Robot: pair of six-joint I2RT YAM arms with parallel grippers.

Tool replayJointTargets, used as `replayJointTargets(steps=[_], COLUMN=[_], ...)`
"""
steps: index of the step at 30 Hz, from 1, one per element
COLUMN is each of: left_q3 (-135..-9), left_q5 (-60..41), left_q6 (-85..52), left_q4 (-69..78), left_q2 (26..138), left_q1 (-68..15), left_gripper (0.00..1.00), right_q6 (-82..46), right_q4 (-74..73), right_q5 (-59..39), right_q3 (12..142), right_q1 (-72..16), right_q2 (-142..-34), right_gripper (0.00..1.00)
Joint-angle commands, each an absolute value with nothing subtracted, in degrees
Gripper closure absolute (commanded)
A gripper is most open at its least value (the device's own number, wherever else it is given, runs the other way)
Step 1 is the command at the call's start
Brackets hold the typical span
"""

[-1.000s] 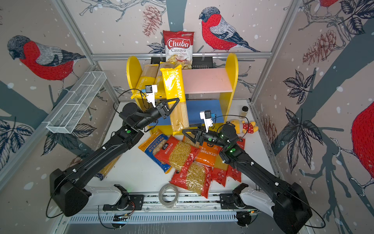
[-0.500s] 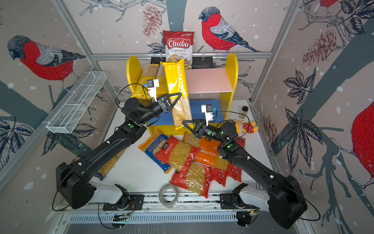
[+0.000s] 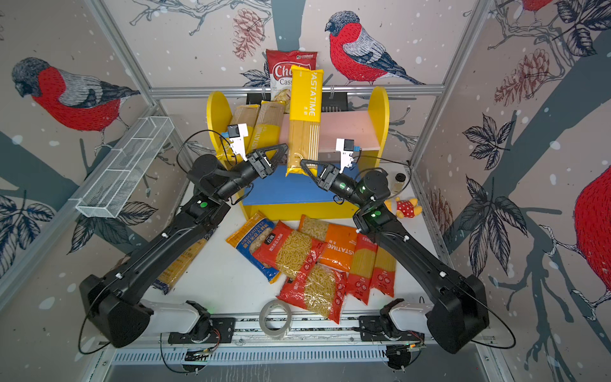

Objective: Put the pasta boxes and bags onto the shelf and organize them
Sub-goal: 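Place the package upright on the pink shelf beside the others and release, then withdraw both grippers from the pink shelf and lower them toward the pasta pile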

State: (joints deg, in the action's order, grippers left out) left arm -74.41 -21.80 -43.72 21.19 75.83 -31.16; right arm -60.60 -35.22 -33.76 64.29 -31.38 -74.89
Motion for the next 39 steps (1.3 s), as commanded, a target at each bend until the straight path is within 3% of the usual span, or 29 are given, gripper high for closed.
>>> replayJointTargets(steps=[1, 13, 18, 23, 26, 31, 39], left_q3=[-71.30, -59.64, -56.09, -55.26, -54.92, -54.16, -52.57], left_q5=[-17.42, -1.26, -0.32, -0.34, -0.74, -1.39, -1.21], left_q6=[-40.48, -31.81, -32.16, -32.03, -32.14, -32.58, -33.36], left_q4=[18.72, 3.44, 2.73, 2.64, 2.80, 3.27, 3.17], left_q2=[71.93, 55.19, 52.53, 51.91, 52.33, 52.72, 52.04], left_q1=[-30.94, -30.89, -30.86, -30.85, -30.87, -30.85, -30.85], left_gripper=[0.39, 0.38, 0.38, 0.38, 0.38, 0.38, 0.38], right_q6=[-61.66, -65.35, -65.99, -65.92, -65.75, -64.27, -65.40], right_q4=[-31.01, -20.14, -19.10, -18.71, -18.46, -17.11, -18.63], right_q5=[-32.29, -30.18, -30.02, -29.12, -27.97, -26.50, -26.64], right_q3=[70.25, 80.24, 83.28, 84.02, 83.72, 84.54, 86.26], right_q1=[-30.70, -30.62, -32.51, -33.57, -33.64, -33.59, -33.57], right_q2=[-77.60, -84.42, -87.15, -87.80, -87.42, -87.40, -89.85], right_gripper=[1.00, 1.00, 0.92, 0.65, 0.58, 0.58, 0.70])
